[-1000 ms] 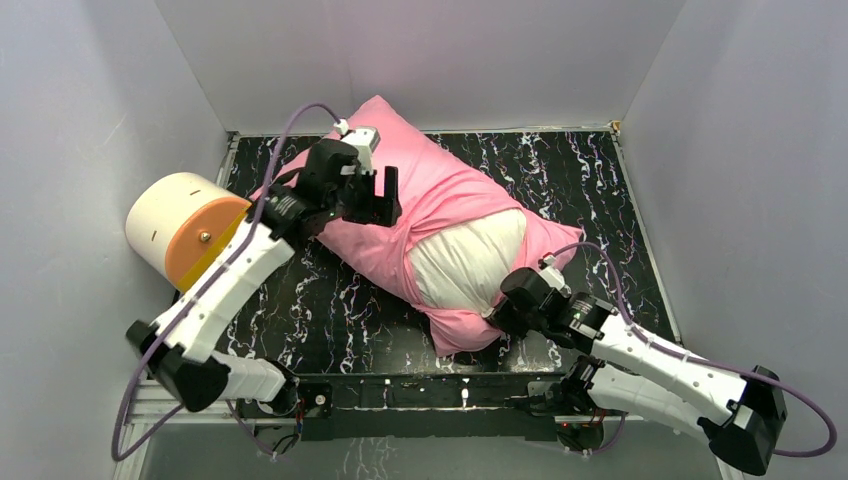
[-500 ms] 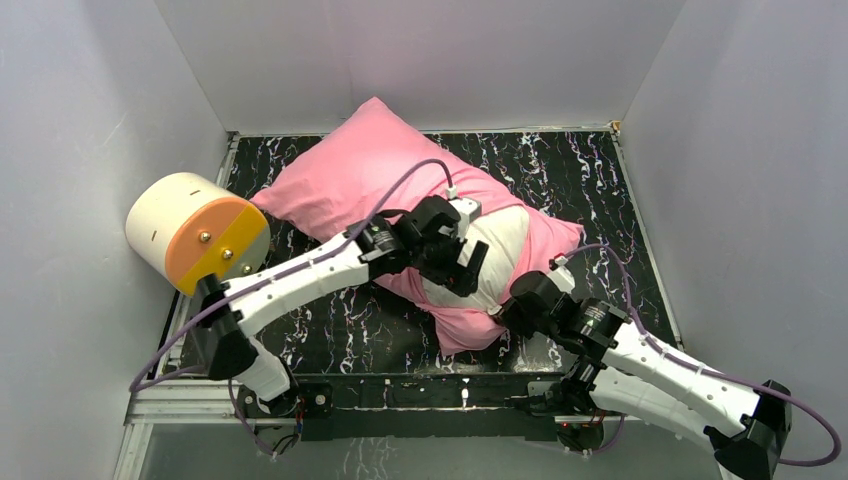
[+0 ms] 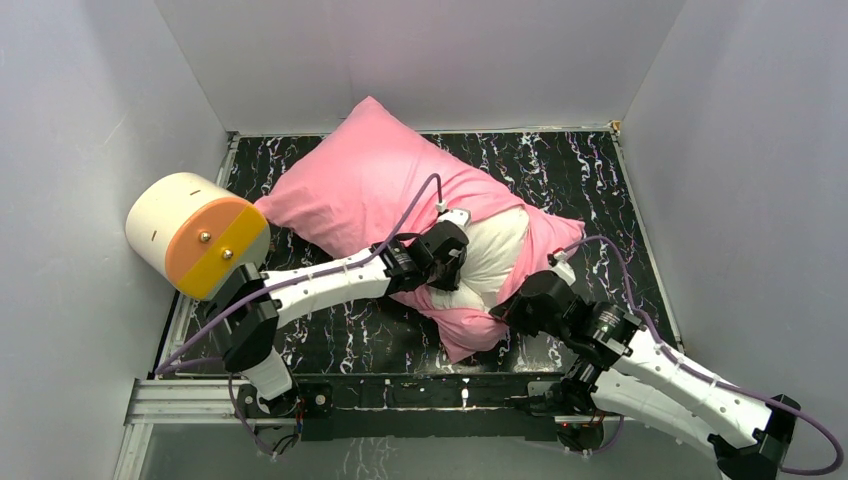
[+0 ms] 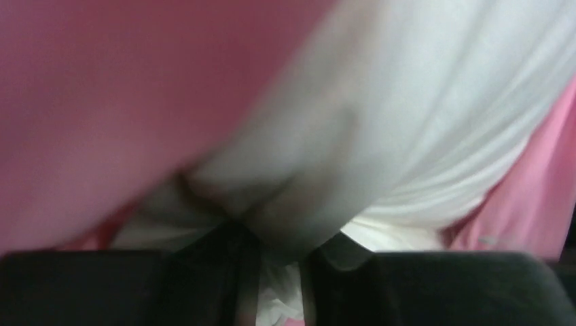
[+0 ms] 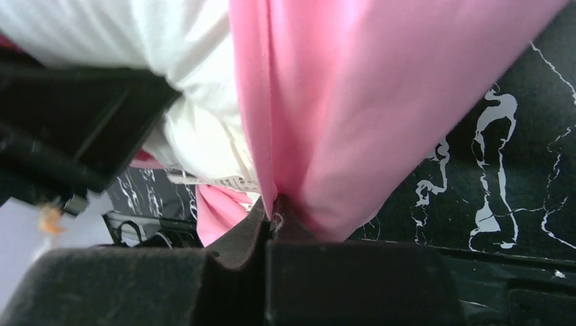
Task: Remove the pillowcase from the pillow
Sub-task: Remove the pillow from the pillowcase.
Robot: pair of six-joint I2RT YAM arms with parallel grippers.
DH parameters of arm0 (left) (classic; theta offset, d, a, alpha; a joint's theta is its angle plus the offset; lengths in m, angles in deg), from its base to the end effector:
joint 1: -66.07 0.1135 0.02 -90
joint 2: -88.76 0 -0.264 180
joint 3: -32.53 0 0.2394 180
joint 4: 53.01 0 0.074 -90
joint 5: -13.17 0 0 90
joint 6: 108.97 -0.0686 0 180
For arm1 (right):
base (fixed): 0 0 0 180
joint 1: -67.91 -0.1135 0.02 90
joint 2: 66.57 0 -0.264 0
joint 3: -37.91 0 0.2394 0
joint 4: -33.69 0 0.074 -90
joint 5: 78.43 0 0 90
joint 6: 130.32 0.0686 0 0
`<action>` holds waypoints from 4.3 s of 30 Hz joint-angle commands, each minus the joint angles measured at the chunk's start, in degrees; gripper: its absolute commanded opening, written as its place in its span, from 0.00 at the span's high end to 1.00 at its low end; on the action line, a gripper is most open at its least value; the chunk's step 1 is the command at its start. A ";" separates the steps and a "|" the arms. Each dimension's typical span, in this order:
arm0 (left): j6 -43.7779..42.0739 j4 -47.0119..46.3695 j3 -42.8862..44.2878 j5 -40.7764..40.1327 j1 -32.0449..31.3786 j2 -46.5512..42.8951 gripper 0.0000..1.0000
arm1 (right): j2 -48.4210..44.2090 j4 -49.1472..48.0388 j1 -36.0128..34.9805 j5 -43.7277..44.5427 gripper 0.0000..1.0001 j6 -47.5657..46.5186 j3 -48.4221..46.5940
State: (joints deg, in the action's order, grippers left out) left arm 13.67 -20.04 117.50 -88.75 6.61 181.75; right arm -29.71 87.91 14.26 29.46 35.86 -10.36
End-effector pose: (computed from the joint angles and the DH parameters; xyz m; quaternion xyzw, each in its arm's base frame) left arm 0.2040 -0.3178 0.2512 0.1680 0.8903 -0.2314 0.3543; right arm 0.1033 0.1048 0.2246 0.2379 0.8757 0.2977 0.2967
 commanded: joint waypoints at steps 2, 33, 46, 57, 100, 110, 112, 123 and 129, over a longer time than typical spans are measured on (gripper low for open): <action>-1.94 -1.56 -0.10 -10.15 2.85 6.30 1.00 | 5.37 13.78 -0.14 -2.37 0.98 -5.58 -7.11; -3.91 -1.52 -1.80 21.67 13.37 -9.93 0.15 | 18.75 3.48 -0.08 -0.73 0.98 -0.55 -1.54; 12.43 2.38 -5.62 10.17 -1.67 -12.49 0.09 | 6.36 -5.34 -0.14 -0.11 0.96 5.17 7.98; 17.04 -2.56 -6.90 -2.20 -4.08 -0.29 0.14 | 3.52 -6.45 -0.13 -0.64 0.96 4.86 9.21; 1.47 4.22 32.51 -3.75 8.99 11.21 1.00 | 16.20 -20.93 -5.60 -50.92 1.00 -30.98 3.17; 1.98 4.17 31.97 -4.86 9.10 8.82 1.00 | 28.86 -5.05 -5.85 -24.37 1.00 -23.09 3.64; 2.15 4.14 30.80 -5.33 9.10 6.97 1.00 | 29.10 -5.97 -5.85 -20.46 1.00 -19.78 3.69; 1.42 6.39 30.19 -4.25 10.07 -1.82 1.00 | 26.13 -20.12 -5.95 -24.17 1.00 -19.17 15.61; 0.84 8.17 26.33 -2.32 10.20 -5.79 1.00 | 19.97 -19.33 -5.90 -14.12 1.00 -13.87 14.29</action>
State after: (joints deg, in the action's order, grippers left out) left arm 14.05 3.17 143.01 -85.49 13.52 186.64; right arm -8.64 52.22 10.59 17.27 16.78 1.11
